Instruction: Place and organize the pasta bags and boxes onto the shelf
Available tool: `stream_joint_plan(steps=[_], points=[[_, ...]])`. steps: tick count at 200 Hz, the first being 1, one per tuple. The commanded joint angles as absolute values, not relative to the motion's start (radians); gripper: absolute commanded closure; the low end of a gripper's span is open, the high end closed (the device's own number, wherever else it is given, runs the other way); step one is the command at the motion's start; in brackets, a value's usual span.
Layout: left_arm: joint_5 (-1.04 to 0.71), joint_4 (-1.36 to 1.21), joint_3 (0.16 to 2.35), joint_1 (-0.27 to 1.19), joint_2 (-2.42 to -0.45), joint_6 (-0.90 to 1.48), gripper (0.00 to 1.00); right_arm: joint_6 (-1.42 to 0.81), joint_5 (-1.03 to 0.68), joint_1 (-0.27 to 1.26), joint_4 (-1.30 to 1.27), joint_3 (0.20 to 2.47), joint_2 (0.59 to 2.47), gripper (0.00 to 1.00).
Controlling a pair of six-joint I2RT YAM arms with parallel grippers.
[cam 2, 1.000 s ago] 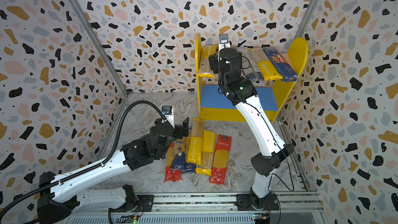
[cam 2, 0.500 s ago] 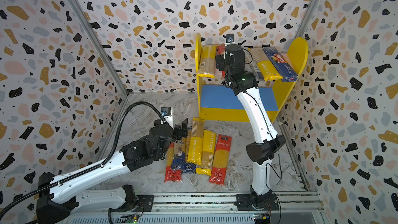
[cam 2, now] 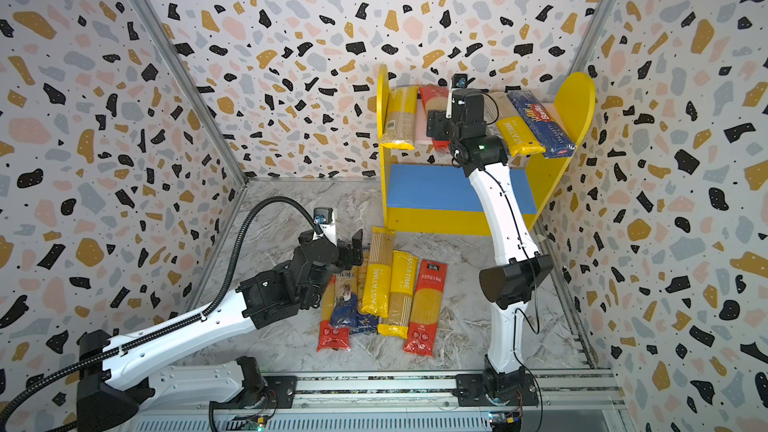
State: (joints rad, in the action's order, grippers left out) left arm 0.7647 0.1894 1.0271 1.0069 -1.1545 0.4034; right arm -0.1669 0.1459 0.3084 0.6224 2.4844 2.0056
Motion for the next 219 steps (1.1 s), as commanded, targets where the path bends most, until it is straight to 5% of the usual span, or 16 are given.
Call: stream_joint_plan(steps=[1,219], points=[[0.763,0.147,1.020,0.996,-1.161,0.394,0.04,-0.221,0.060,0.305,0.698,2.499,2.014,0.15],[0.749,0.151,0.924,0.950,-1.051,0.394,0.04,-0.256,-0.047,0.417,0.689,2.577,2.145,0.16]])
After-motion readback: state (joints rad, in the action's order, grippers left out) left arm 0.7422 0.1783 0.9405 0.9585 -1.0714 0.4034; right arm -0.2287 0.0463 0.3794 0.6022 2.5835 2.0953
